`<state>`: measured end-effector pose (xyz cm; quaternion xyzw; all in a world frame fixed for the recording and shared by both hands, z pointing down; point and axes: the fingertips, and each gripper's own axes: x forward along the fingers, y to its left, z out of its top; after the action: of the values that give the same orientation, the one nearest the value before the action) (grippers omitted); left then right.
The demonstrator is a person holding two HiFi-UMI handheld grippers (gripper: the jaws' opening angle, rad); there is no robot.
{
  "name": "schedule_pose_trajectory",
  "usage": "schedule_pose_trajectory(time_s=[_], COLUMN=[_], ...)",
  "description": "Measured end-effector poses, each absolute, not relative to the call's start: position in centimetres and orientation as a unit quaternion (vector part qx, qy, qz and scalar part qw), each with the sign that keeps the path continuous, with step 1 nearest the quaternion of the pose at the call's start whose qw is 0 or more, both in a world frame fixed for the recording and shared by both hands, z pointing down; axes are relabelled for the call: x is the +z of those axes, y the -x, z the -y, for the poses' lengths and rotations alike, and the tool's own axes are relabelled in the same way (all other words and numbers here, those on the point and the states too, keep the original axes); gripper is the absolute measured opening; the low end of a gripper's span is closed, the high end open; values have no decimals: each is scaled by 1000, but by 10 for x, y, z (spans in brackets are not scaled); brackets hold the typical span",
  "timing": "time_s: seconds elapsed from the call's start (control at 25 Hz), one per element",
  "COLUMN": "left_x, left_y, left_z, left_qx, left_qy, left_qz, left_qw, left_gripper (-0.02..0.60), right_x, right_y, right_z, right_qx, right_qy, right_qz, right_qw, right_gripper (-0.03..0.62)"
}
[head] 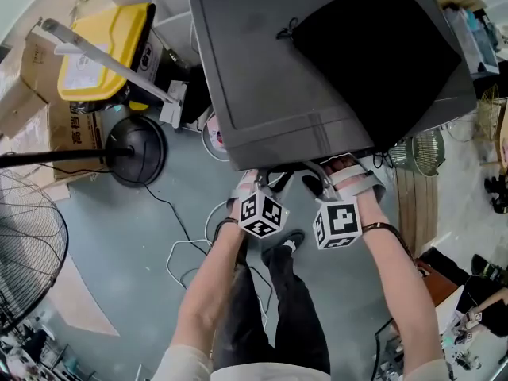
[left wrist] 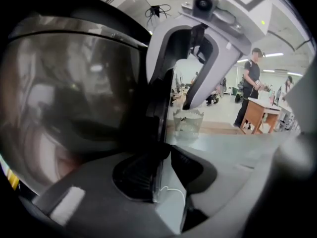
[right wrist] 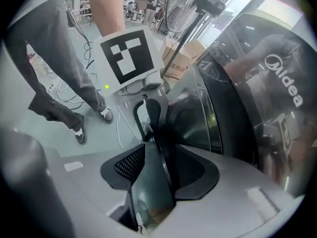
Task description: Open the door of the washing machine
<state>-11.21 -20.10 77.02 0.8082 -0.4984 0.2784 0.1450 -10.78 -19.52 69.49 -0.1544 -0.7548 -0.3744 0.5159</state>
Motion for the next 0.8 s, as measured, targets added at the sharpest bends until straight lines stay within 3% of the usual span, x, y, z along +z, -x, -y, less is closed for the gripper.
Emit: schedule_pose_trajectory(time_s=[0.8], left_x=[769], left_y=[112], left_z=[196], left_qx=[267], left_qy=[-804], left_qz=[509], left_qw=[150], left_gripper=[163], right_x=[698], right_y=[101], right_z=[189], right_qx=[-362], right_qy=[193], right_qz=[732], right_qw=[544], right_gripper=[173])
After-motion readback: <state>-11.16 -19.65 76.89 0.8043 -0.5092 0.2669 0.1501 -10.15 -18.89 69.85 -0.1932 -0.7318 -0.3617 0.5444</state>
